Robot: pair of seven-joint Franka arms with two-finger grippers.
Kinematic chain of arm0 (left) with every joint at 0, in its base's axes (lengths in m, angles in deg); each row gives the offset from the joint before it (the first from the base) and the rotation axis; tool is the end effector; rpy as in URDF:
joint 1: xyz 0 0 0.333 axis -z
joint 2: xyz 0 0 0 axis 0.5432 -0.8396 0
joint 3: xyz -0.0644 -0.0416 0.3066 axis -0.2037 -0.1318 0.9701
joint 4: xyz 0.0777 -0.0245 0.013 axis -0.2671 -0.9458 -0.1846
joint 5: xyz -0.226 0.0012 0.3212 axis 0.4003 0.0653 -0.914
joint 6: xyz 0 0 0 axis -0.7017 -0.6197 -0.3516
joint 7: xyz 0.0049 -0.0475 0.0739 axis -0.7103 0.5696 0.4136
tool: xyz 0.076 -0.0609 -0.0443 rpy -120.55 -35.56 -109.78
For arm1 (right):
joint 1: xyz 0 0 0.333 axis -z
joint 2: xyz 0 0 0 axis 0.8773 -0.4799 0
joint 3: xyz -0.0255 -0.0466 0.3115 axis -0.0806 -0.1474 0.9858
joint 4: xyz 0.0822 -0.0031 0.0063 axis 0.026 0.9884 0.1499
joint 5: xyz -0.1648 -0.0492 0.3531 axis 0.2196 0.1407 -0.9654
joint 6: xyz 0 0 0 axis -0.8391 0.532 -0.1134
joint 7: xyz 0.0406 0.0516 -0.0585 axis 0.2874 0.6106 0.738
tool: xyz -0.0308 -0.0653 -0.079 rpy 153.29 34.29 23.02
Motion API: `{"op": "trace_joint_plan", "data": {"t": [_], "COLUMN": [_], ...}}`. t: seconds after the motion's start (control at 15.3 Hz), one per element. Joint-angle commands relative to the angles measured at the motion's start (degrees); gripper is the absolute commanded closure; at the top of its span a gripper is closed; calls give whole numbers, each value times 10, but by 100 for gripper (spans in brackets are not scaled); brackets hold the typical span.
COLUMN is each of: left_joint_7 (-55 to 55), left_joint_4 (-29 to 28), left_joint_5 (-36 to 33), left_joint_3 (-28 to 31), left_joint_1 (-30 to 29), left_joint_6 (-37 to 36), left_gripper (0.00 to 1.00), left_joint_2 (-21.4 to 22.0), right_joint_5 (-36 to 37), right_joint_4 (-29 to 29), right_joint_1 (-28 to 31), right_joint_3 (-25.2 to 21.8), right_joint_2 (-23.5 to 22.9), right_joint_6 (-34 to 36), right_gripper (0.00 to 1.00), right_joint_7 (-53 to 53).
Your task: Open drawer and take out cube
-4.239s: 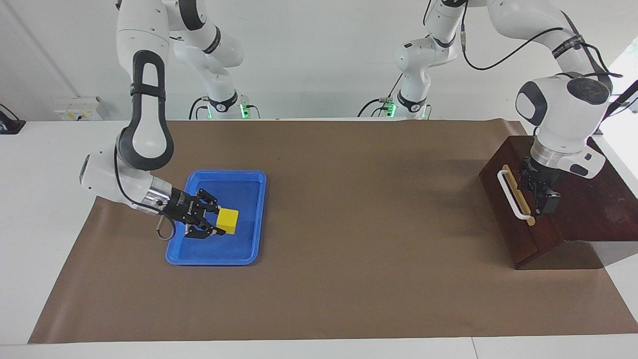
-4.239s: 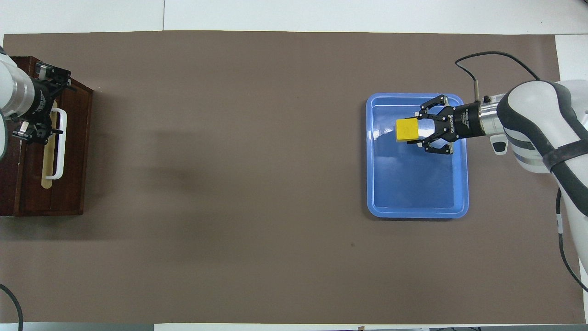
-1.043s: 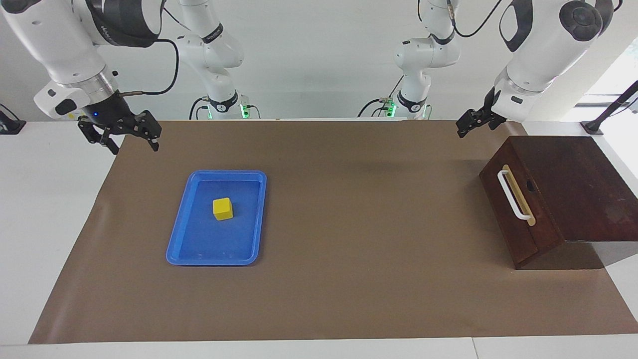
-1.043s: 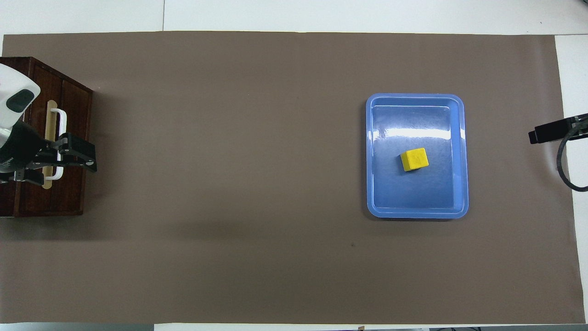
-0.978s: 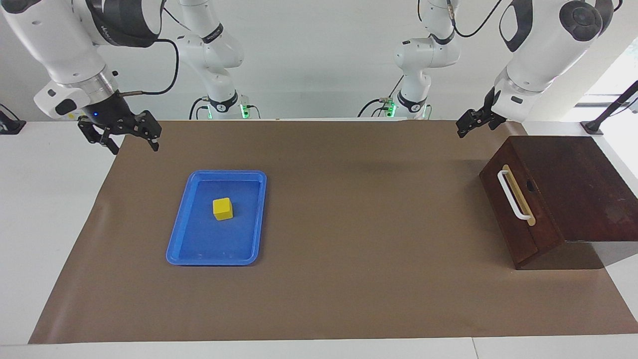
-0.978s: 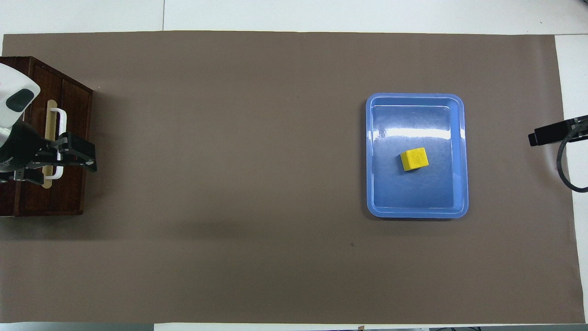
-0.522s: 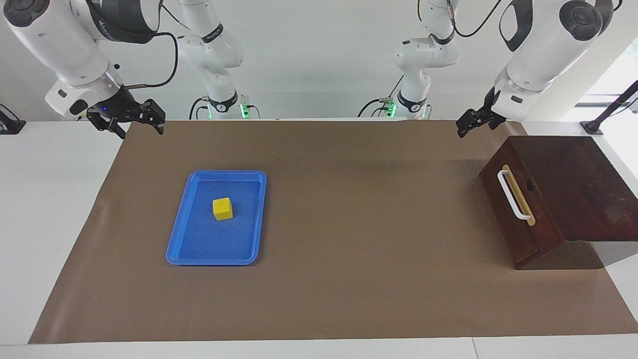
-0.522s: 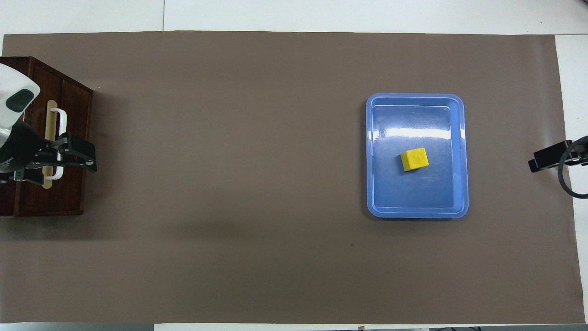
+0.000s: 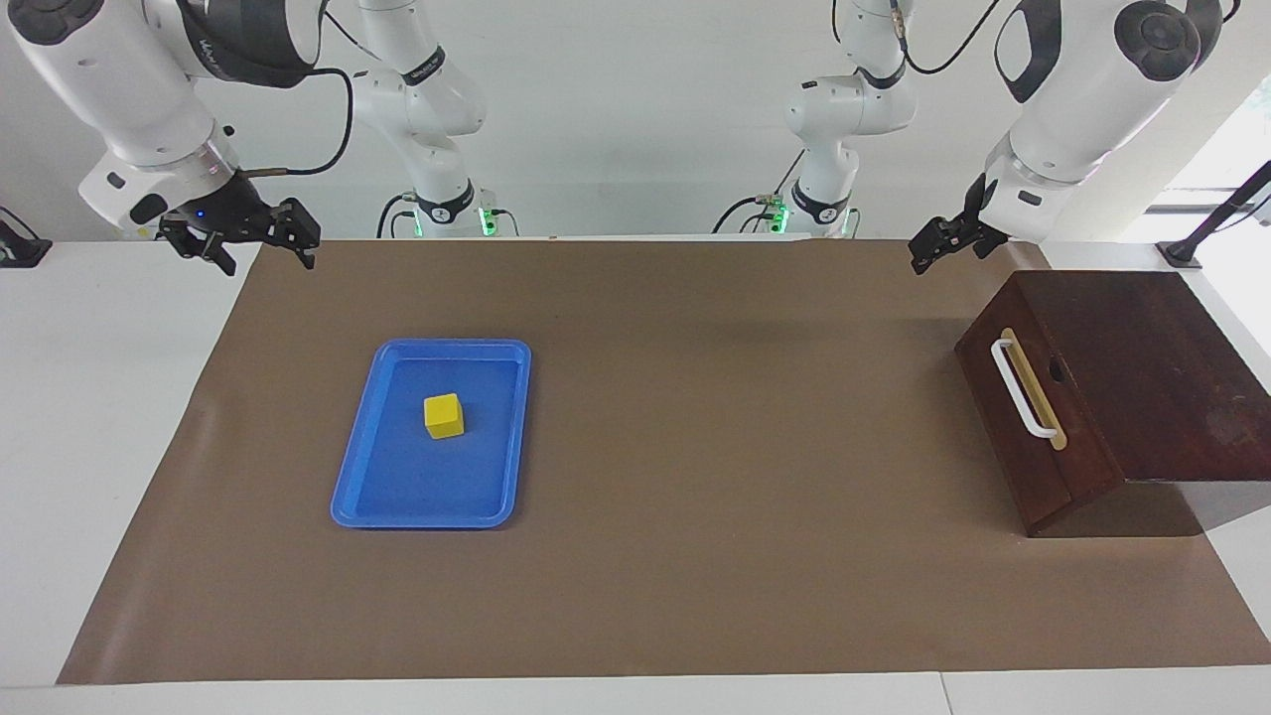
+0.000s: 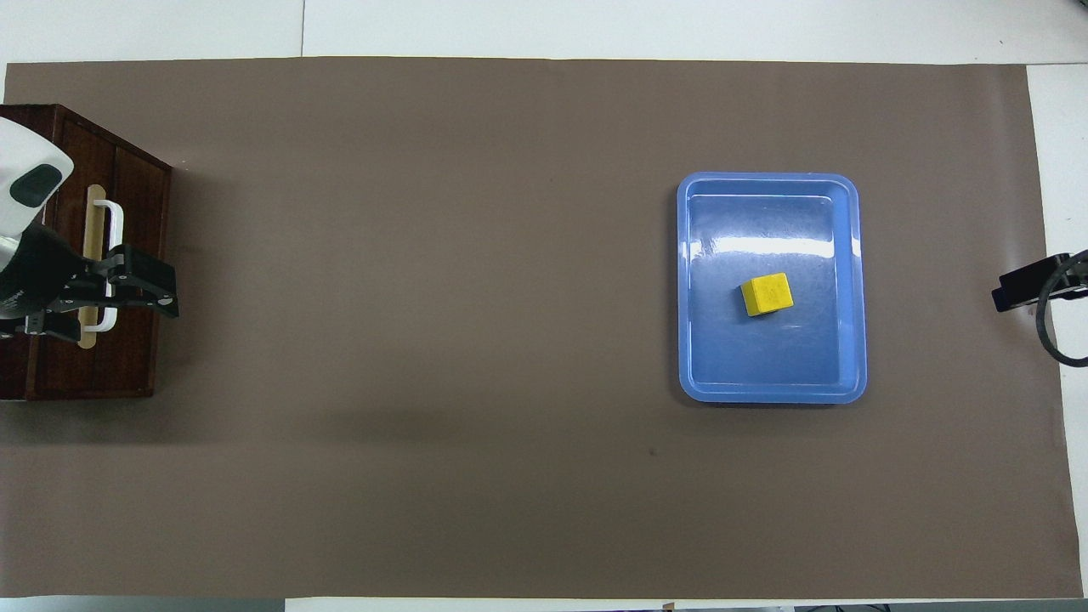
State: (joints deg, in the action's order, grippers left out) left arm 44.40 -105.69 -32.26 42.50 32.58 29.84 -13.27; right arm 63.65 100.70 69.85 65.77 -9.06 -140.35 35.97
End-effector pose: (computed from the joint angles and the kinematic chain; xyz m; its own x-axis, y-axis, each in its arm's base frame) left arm 0.5267 -0.0639 0.5930 0.9652 0.1761 -0.1931 0.1703 -0.9843 -0.0463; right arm 0.5358 -0.0609 0.6015 0.9850 0.1064 -0.1358 0.1102 -0.9937 0.0207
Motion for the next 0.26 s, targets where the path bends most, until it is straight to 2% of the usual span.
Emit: {"op": "trace_joint_plan", "data": {"t": [0.0,0.2], "left_joint_7": [1,1], "left_joint_4": [-2,-2], "left_joint_5": [7,7], "left_joint_3": [2,2], "left_joint_1": [-2,-1], "left_joint_6": [-8,-8], "left_gripper": [0,0], "left_joint_2": [9,9], "right_joint_5": [8,8], "right_joint_4": [-6,-6], "right_joint_1": [-1,-1], "right_joint_3": [3,3], "right_joint_2": [2,1], "right_joint_6": [-2,-2], "right_gripper": [0,0], "right_joint_7": [-12,-11]}}
